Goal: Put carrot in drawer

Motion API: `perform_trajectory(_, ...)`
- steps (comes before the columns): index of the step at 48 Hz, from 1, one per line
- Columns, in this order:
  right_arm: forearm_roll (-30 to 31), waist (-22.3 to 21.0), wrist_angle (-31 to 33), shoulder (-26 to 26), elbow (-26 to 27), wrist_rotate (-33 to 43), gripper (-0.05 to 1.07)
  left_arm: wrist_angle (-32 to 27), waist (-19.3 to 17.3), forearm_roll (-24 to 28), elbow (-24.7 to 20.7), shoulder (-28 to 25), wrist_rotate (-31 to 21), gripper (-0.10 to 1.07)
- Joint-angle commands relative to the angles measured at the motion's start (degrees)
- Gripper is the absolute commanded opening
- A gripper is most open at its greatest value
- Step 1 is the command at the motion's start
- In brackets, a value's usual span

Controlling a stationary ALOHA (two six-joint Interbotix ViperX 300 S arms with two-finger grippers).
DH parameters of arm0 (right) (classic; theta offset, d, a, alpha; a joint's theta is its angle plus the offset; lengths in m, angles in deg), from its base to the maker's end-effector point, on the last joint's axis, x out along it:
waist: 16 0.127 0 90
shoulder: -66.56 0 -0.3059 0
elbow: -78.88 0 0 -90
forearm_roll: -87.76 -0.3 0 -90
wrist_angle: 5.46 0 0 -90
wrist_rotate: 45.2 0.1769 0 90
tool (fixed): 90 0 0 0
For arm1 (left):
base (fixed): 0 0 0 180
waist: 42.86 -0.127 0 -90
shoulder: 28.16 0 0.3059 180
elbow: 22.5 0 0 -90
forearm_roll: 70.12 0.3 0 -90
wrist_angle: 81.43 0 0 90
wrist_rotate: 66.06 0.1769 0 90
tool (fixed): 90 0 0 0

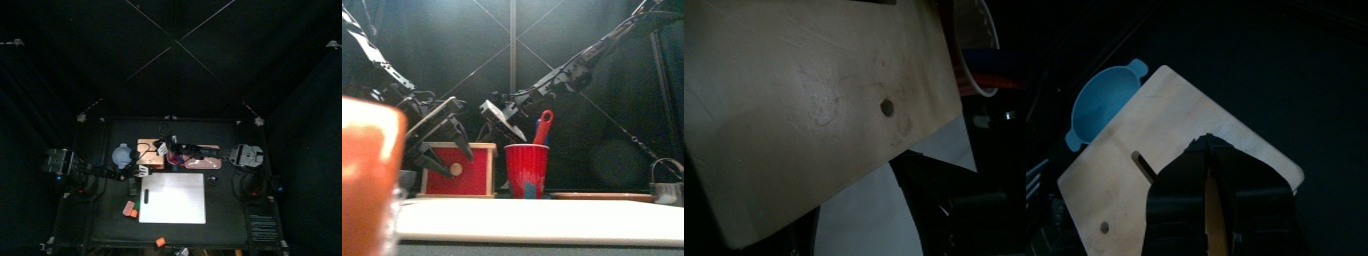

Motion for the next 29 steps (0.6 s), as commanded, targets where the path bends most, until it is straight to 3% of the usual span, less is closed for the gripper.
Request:
perform_trajectory(1,-0.1,0.0,0.2,1.5,-0.2,0.0,0.28,0.4,-0.2,0.1,-1.4,0.3,0.1,0.86)
perform_trajectory(10,-0.2,0.1,0.1,1.5,-0.5,0.0,0.28,0.2,-0.1,-0.4,-1.2,-0.2,-0.1,0.81)
perform_trajectory(22,-0.6,0.5,0.1,1.6,-1.0,0.0,0.28,0.1,-0.1,-0.9,-1.5,-1.9,-0.5,0.58)
perform_trajectory(29,-1.8,0.8,0.1,1.8,-2.0,0.0,0.28,0.0,-0.1,-1.5,-1.4,-1.8,-0.5,0.57)
